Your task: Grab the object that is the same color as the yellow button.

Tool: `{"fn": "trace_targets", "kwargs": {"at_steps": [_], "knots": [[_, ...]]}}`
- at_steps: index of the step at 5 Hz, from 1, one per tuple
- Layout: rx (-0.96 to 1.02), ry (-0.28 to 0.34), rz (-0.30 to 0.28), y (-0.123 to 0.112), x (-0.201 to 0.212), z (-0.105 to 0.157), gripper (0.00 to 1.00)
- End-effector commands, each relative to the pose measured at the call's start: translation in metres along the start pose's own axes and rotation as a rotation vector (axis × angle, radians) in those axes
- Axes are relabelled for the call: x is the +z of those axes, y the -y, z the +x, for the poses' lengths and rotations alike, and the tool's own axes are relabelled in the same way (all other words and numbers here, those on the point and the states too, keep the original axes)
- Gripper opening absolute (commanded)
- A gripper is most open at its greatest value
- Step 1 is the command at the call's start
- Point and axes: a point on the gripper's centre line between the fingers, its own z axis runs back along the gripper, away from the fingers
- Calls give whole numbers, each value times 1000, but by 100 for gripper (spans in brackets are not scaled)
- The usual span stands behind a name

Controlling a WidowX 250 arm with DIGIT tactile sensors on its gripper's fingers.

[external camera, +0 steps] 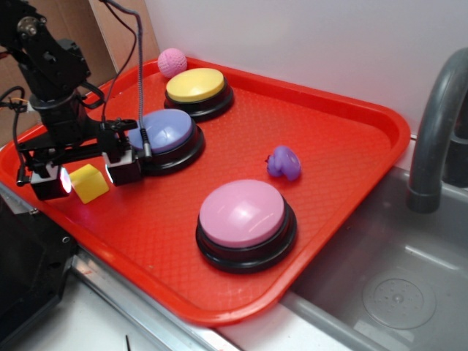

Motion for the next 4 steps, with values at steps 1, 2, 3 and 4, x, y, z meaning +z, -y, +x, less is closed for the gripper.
{"fn": "trace_targets", "kwargs": {"at_steps": [1, 2, 3, 4], "knots": [[-10, 0, 13, -5, 4, -2, 20], [-39, 21, 1, -5, 16, 0, 0], [-44, 70, -20, -4, 36, -2, 33], [65, 132, -65, -17, 57, 0, 100]]}}
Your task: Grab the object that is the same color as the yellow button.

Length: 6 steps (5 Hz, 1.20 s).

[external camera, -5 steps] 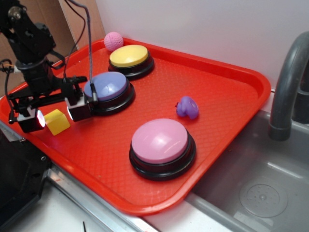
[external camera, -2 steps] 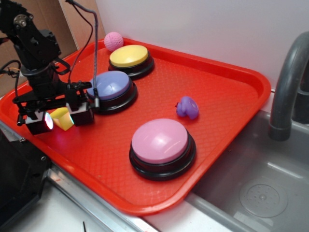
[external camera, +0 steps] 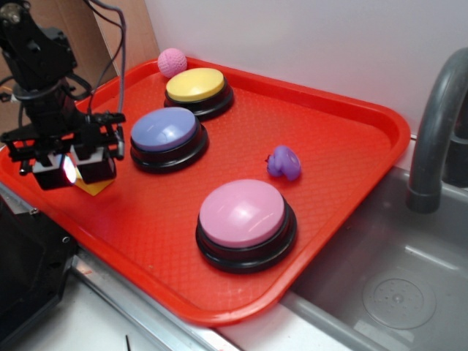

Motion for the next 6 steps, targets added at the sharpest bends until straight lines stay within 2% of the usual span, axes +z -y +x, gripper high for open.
{"fn": "trace_targets", "kwargs": {"at_steps": [1, 2, 3, 4, 5, 6], "knots": [[239, 60, -79, -25, 24, 12, 100], [290, 32, -87, -31, 19, 17, 100], [301, 31, -58, -31, 16, 16, 100], [335, -33, -41, -20, -5, 23, 100], [370, -70, -46, -9, -17, 25, 100], [402, -67, -79, -8, -13, 21, 100]]}}
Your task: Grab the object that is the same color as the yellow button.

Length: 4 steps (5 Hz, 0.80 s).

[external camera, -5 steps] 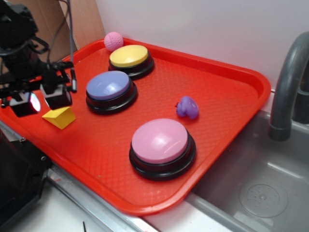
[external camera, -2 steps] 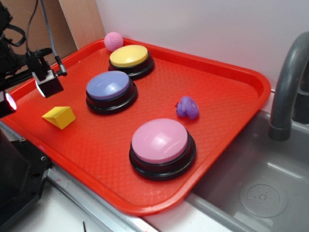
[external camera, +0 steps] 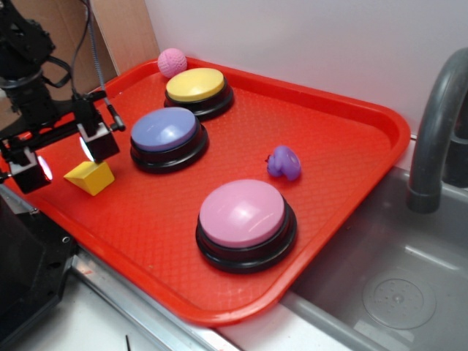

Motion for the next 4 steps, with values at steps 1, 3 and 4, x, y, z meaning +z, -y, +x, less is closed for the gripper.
{"fn": "trace_targets", "kwargs": {"at_steps": [1, 3, 4], "knots": [[58, -5, -82, -1, 7, -8, 100], [-134, 23, -89, 5, 4, -12, 100], [-259, 18, -44, 9, 6, -18, 100]]}}
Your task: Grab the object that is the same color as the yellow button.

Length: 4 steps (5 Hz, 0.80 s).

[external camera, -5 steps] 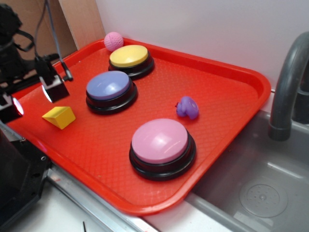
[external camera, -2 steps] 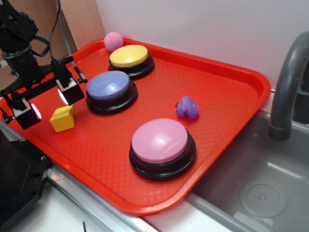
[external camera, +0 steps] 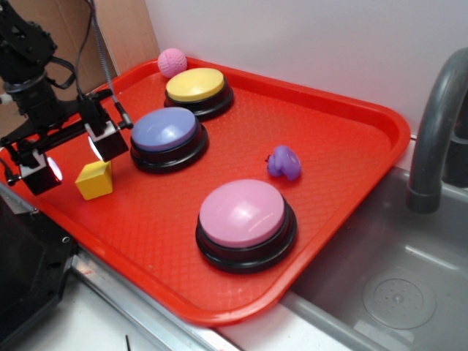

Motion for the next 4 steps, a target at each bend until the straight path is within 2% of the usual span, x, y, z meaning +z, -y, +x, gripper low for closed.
{"fn": "trace_targets", "kwargs": {"at_steps": [1, 4], "knots": [[-202, 11, 74, 6, 2, -10, 100], [-262, 25, 90, -3, 1, -12, 100]]}}
